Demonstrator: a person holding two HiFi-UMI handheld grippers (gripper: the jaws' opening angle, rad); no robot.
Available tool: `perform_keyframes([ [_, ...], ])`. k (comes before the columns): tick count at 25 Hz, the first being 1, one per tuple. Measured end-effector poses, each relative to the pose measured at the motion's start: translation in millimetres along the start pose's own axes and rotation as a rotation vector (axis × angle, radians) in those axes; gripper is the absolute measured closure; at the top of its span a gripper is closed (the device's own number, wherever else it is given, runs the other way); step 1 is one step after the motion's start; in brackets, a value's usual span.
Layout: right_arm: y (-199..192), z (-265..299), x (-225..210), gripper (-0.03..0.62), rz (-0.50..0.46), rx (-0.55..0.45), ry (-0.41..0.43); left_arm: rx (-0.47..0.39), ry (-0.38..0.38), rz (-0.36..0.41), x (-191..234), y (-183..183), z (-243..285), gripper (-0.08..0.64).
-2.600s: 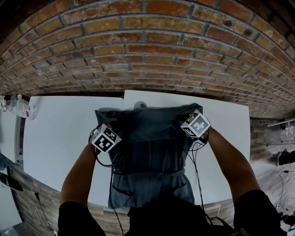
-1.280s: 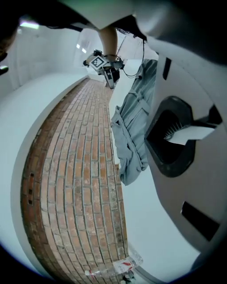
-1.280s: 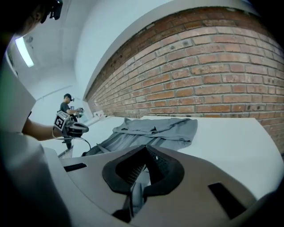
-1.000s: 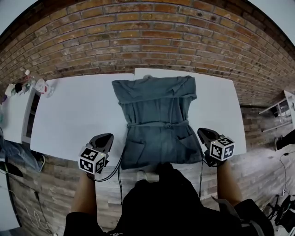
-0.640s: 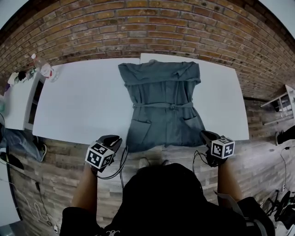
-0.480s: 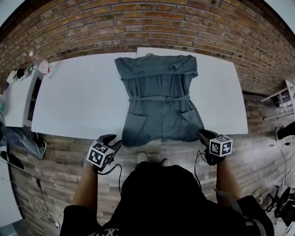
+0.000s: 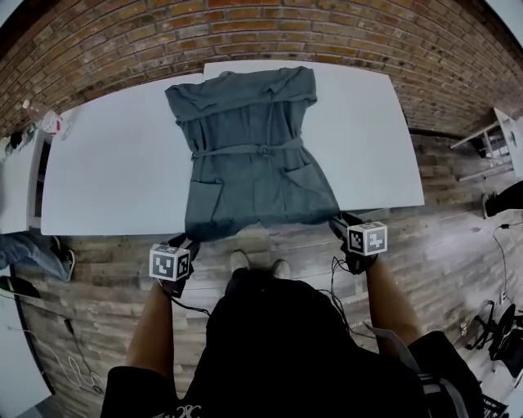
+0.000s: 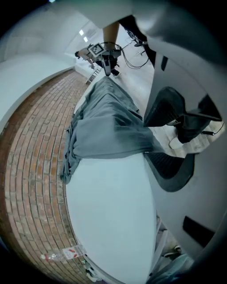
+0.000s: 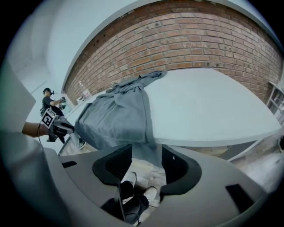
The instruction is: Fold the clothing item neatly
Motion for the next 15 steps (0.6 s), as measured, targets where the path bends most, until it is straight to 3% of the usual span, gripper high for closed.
perform_keyframes([
  [4, 7, 13, -6, 0.402, 0.062, 0.020, 0.023, 0.012, -0.009, -0.041, -3, 6, 13, 0.387],
  [7, 5, 19, -6, 0.403, 0.075, 0.046, 0.044, -0.001, -0.048, -0.145, -1, 6, 18, 0.391],
  [9, 7, 20, -2, 0.405, 0.058, 0.058, 0.067, -0.013, -0.056, -0.202, 0, 9, 20, 0.493],
  [15, 9, 26, 0, 0.546, 0.042, 0.070, -0.003, 0.004, -0.059, -0.138, -6, 12, 18, 0.526],
])
Point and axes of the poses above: the fingertips, and each gripper's own axes: z forward along the fingers, x to its left, y out of its top, the point moved 6 cm from there along -z, backward along the fingers, and after that the axes turned 15 degrees about x, right-handed, at the moved point
